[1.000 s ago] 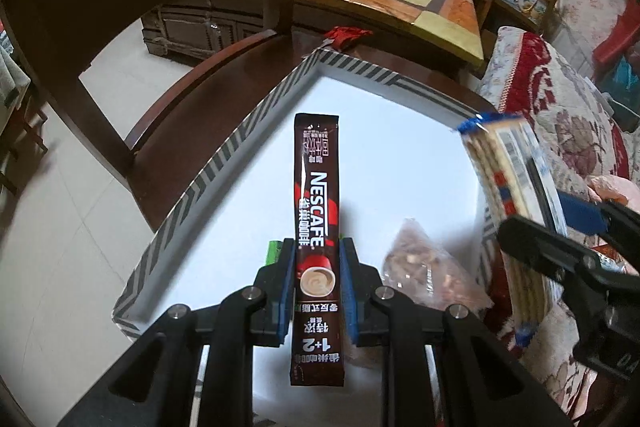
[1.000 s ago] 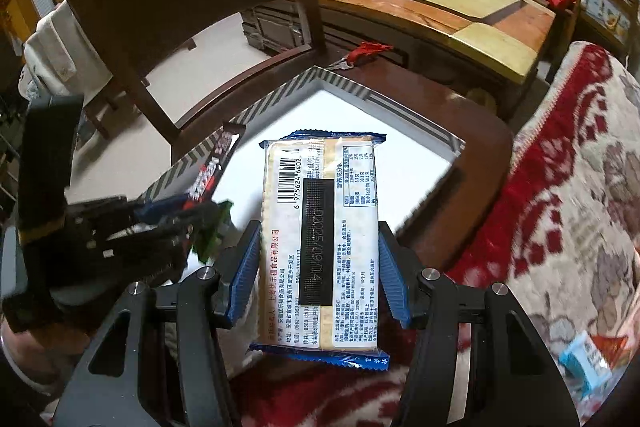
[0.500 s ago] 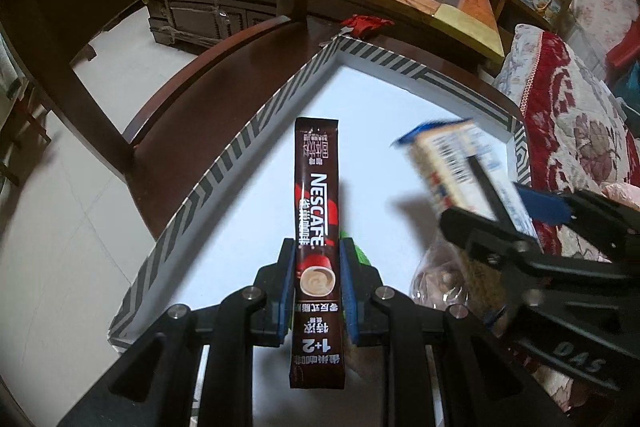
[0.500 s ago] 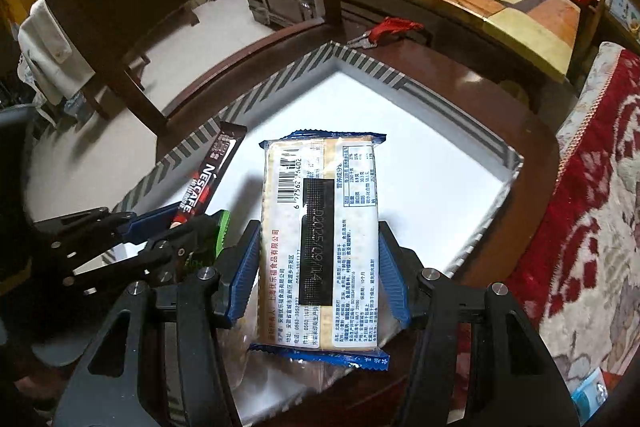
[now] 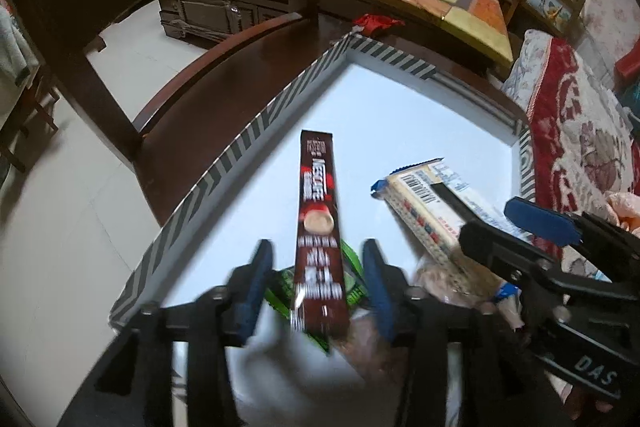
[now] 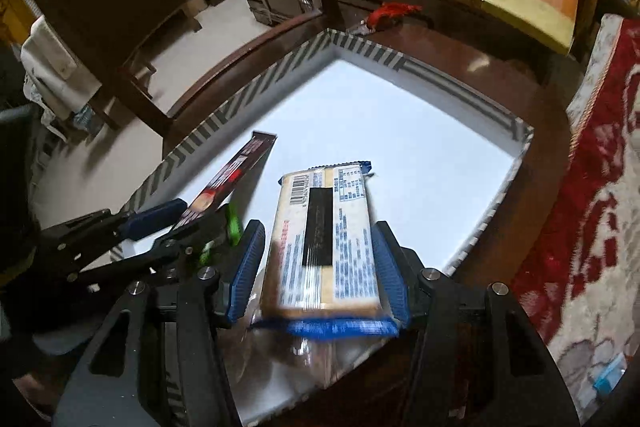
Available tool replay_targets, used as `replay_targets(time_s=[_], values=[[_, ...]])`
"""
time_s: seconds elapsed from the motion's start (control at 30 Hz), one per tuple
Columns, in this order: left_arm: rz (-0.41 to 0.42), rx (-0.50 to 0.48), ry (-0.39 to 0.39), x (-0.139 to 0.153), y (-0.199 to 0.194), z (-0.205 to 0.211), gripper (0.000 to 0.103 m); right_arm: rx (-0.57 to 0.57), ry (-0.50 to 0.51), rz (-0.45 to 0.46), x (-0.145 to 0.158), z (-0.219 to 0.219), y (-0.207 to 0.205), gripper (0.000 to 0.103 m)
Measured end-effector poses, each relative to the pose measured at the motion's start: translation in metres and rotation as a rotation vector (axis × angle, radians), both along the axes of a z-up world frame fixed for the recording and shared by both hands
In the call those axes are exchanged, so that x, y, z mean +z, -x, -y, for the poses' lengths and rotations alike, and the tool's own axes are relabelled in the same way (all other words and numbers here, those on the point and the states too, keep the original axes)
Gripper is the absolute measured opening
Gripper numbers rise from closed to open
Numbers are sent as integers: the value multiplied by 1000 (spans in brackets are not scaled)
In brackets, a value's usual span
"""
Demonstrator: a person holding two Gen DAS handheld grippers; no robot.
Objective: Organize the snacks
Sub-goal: 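Open both tools to drop the Nescafe stick and biscuit pack into the tray, then move both tools back over the snack pile on the bed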
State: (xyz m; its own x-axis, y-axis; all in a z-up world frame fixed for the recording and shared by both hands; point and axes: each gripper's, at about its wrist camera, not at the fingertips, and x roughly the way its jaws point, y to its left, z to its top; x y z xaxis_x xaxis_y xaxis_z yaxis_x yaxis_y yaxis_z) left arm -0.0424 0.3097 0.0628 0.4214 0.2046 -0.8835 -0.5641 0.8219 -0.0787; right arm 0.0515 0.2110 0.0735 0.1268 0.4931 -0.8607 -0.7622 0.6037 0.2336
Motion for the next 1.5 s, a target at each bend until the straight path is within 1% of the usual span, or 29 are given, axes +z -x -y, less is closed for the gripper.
replay_targets(time_s=[0.07, 0.17, 0.23, 0.37, 0.5, 0.7, 0.9, 1.27, 1.5], values=[[13, 3, -7, 5, 4, 4, 68, -10, -20, 9, 8, 9, 4, 55], [30, -9, -24, 13, 8, 13, 73, -20, -34, 25, 18, 23, 10, 55], [39, -22, -37, 19, 10, 21, 75, -34, -43, 42, 23, 33, 15, 55], [60, -50, -48, 28, 13, 39, 78, -69, -67, 44, 29, 58, 22, 55], [76, -84, -53, 33, 12, 63, 79, -105, -72, 50, 32, 84, 29, 55], [87, -160, -71, 38, 5, 107, 80, -185, -76, 65, 36, 136, 33, 55], [92, -246, -88, 41, -5, 151, 81, -267, -59, 93, 39, 189, 36, 55], [96, -366, -111, 45, -23, 220, 81, -423, -61, 80, 34, 282, 35, 55], [81, -431, -92, 39, -37, 253, 81, -513, -55, 73, 27, 331, 32, 55]])
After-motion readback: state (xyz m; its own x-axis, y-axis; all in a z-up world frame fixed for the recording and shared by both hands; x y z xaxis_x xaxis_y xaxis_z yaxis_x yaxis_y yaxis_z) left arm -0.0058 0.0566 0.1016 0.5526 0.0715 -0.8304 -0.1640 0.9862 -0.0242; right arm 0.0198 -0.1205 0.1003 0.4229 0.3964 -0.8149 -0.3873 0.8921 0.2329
